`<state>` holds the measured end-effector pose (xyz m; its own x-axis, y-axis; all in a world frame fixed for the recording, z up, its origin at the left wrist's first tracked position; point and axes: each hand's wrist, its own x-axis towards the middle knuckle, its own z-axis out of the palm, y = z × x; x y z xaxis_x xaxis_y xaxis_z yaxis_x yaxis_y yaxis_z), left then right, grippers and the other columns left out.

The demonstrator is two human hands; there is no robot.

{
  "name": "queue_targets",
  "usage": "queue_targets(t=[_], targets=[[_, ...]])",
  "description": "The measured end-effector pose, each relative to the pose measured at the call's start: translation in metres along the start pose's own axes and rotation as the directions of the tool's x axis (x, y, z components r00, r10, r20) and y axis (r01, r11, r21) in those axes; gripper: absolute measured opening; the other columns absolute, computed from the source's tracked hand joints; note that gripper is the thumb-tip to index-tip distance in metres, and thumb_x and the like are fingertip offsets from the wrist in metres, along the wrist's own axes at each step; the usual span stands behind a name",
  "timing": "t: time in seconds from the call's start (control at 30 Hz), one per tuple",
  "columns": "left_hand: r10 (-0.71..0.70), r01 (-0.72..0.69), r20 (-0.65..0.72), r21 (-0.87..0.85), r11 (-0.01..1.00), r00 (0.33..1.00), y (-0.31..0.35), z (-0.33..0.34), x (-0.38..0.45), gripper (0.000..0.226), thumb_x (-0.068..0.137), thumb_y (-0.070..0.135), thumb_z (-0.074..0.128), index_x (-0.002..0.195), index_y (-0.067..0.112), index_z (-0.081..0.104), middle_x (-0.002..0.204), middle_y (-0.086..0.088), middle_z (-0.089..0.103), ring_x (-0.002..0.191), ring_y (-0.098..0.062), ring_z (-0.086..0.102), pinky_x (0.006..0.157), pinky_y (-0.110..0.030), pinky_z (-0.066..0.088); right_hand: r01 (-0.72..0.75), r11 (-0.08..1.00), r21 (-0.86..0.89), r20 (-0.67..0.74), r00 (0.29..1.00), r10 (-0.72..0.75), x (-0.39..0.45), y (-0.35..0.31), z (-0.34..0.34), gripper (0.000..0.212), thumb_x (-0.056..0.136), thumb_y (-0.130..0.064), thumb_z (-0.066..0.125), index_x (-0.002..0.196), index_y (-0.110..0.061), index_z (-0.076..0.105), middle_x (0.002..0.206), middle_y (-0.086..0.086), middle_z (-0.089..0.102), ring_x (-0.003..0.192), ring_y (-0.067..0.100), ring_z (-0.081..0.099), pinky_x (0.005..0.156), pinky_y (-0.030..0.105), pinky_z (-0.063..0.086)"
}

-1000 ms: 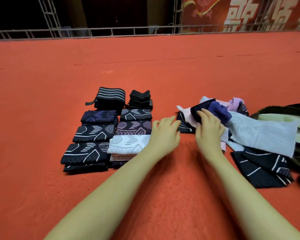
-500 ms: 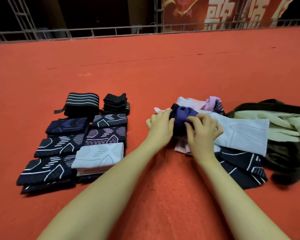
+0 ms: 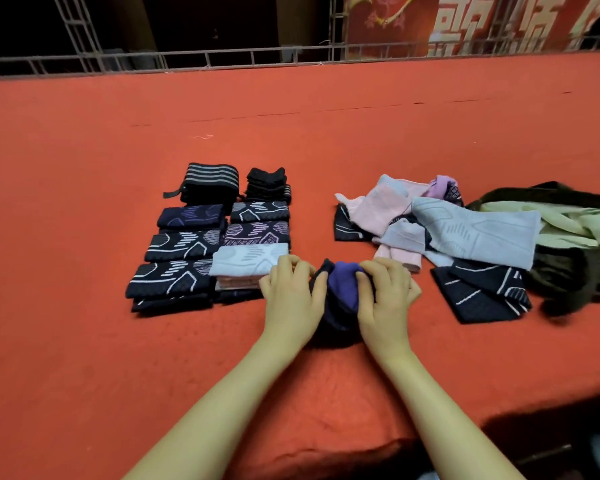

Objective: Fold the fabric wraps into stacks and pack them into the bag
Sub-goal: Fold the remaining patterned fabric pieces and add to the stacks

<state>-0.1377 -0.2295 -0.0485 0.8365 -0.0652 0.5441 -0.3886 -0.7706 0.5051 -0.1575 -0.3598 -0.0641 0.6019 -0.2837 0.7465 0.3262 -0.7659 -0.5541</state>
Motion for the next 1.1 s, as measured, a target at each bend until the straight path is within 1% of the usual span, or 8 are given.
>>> queue_targets(t=[0.2, 0.4, 0.57, 0.73, 0.87, 0.93, 1.0, 1.1], targets=[[-0.013, 0.016, -0.136, 0.016, 1.0, 0.991, -0.031, -0.036, -0.039, 0.028, 0.087, 0.032, 0.042, 0.086, 0.012, 0.061, 0.102, -0.009, 0.056, 0.094, -0.023, 0.049, 0.076, -0.036, 0.03, -0.055, 0.997, 0.045, -0.001, 0.998, 0.055, -0.025, -0.023, -0.002, 0.013, 0.09, -0.027, 0.04, 0.097, -0.029, 0.05, 0.099, 0.002, 0.059, 0.094, 0.012, 0.046, 0.077, 0.025, 0.017], [-0.086, 0.104, -0.266, 0.052, 0.993, 0.96, -0.069, -0.075, -0.065, 0.027, 0.088, 0.031, 0.042, 0.084, 0.01, 0.059, 0.107, -0.011, 0.053, 0.097, -0.021, 0.044, 0.078, -0.036, 0.028, -0.248, 0.969, 0.0, 0.001, 0.969, 0.248, -0.032, -0.035, 0.003, 0.038, 0.087, -0.038, 0.033, 0.085, -0.013, 0.061, 0.1, 0.007, 0.056, 0.095, 0.022, 0.049, 0.077, 0.028, 0.018], [-0.149, 0.168, -0.127, 0.15, 0.974, 0.981, -0.077, -0.079, -0.072, 0.017, 0.08, 0.014, 0.061, 0.096, 0.008, 0.061, 0.113, -0.015, 0.055, 0.101, -0.035, 0.052, 0.079, -0.045, 0.04, -0.217, 0.975, -0.044, 0.129, 0.967, 0.221, -0.043, -0.046, 0.011, 0.029, 0.082, -0.032, 0.047, 0.101, -0.015, 0.062, 0.108, 0.005, 0.056, 0.099, 0.027, 0.051, 0.079, 0.027, 0.019], [0.196, -0.223, 0.121, 0.282, 0.933, 0.973, -0.06, -0.077, -0.065, 0.033, 0.084, 0.03, 0.043, 0.099, 0.013, 0.067, 0.115, -0.007, 0.063, 0.106, -0.021, 0.051, 0.084, -0.037, 0.032, 0.119, 0.981, -0.156, 0.268, 0.961, -0.074, -0.048, -0.054, 0.007, 0.031, 0.085, -0.043, 0.046, 0.096, -0.021, 0.065, 0.099, -0.003, 0.059, 0.09, 0.017, 0.049, 0.077, 0.03, 0.018], [0.046, -0.177, 0.355, 0.346, 0.921, 0.934, -0.06, -0.061, -0.067, 0.058, 0.088, 0.043, 0.028, 0.122, 0.011, 0.062, 0.129, -0.009, 0.06, 0.118, -0.023, 0.056, 0.094, -0.036, 0.032, 0.192, 0.942, -0.276, 0.369, 0.926, -0.081, -0.052, -0.047, 0.005, 0.047, 0.077, -0.059, 0.049, 0.098, -0.02, 0.065, 0.1, -0.006, 0.063, 0.088, 0.019, 0.054, 0.078, 0.034, 0.021], [-0.022, -0.154, 0.423, 0.377, 0.913, 0.906, -0.066, -0.054, -0.073, 0.065, 0.094, 0.048, 0.016, 0.148, 0.014, 0.032, 0.153, -0.006, 0.031, 0.141, -0.02, 0.028, 0.109, -0.038, 0.016, 0.227, 0.928, -0.294, 0.357, 0.927, -0.114, -0.054, -0.045, 0.005, 0.039, 0.08, -0.05, 0.048, 0.095, -0.019, 0.065, 0.098, -0.004, 0.063, 0.089, 0.021, 0.056, 0.078, 0.034, 0.021], [-0.079, -0.118, 0.44, 0.403, 0.907, 0.895, -0.072, -0.049, -0.076, 0.059, 0.1, 0.047, 0.02, 0.153, 0.02, 0.012, 0.16, 0.001, 0.011, 0.146, -0.014, 0.006, 0.115, -0.037, 0.003, 0.245, 0.927, -0.285, 0.302, 0.941, -0.156, -0.057, -0.045, 0.006, 0.029, 0.082, -0.039, 0.048, 0.089, -0.018, 0.066, 0.098, -0.003, 0.065, 0.094, 0.019, 0.052, 0.08, 0.034, 0.021], [-0.058, -0.103, 0.38, 0.389, 0.915, 0.923, -0.075, -0.048, -0.074, 0.052, 0.098, 0.045, 0.026, 0.143, 0.022, 0.041, 0.151, 0.004, 0.035, 0.141, -0.014, 0.026, 0.11, -0.043, 0.019, 0.195, 0.956, -0.22, 0.224, 0.964, -0.145, -0.058, -0.046, 0.009, 0.021, 0.084, -0.027, 0.047, 0.082, -0.016, 0.065, 0.098, -0.003, 0.066, 0.097, 0.015, 0.048, 0.08, 0.03, 0.017]])
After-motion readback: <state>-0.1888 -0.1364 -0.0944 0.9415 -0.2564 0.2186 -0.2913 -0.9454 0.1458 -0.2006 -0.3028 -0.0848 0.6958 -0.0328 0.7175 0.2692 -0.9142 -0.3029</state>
